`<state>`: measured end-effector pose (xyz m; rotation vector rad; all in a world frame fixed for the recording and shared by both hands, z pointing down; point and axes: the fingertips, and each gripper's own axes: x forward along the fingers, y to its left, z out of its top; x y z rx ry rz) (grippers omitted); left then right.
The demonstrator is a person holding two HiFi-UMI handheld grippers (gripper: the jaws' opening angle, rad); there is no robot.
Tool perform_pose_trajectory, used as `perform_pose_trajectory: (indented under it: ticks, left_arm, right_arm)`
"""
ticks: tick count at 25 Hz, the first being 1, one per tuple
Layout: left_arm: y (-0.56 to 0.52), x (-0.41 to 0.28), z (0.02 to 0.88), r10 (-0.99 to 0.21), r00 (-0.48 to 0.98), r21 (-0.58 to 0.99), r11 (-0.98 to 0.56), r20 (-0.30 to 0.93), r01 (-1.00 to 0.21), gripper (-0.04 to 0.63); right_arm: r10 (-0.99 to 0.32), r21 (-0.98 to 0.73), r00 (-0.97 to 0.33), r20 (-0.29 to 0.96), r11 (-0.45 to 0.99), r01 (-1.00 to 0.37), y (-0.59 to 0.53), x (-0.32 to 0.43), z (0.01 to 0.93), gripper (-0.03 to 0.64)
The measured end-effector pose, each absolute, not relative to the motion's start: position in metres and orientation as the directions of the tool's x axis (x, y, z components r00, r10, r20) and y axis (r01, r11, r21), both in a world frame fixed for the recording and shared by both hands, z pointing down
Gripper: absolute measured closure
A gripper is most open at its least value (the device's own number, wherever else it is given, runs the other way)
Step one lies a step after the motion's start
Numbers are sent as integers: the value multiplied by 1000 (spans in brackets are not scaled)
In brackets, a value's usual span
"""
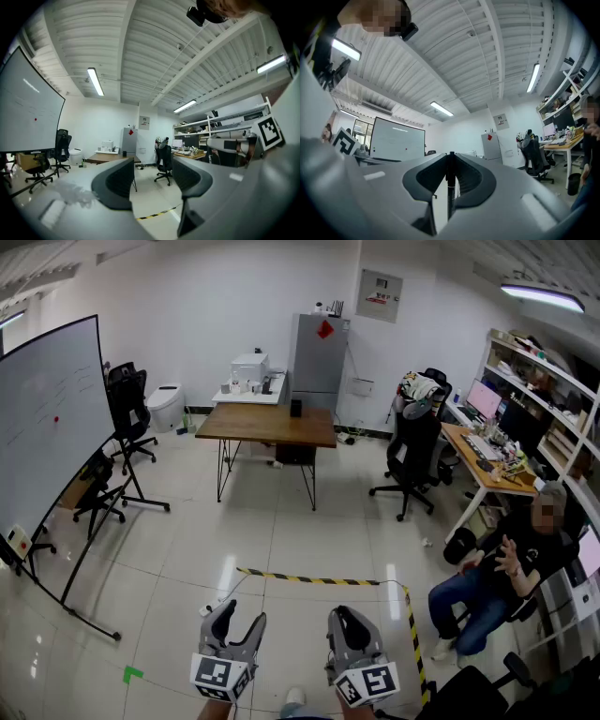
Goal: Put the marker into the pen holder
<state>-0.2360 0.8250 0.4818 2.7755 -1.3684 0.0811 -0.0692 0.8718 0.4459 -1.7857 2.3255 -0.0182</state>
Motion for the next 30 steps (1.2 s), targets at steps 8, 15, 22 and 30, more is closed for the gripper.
perform_pose_trajectory:
  ticks: [8, 15, 22, 30]
  left_arm:
    - [749, -185, 483, -796, 598, 36, -597, 94, -801, 348]
    - [665, -181, 497, -809, 577, 43, -576, 115, -816, 352]
    - [520, -165, 496, -790, 607, 59, -604, 91, -795, 354]
    - [352, -180, 474, -785, 619, 100, -614, 22, -783, 357]
  right_arm:
    - [-953, -193, -266, -149, 291, -937, 787, -23, 454, 558]
    - [-955, -219, -275, -116, 294, -930, 711, -12, 476, 558]
    - [-969, -178, -232, -80, 243, -953, 579, 5, 476, 558]
    - [-957, -120, -275, -97, 286, -951, 404, -22, 451, 558]
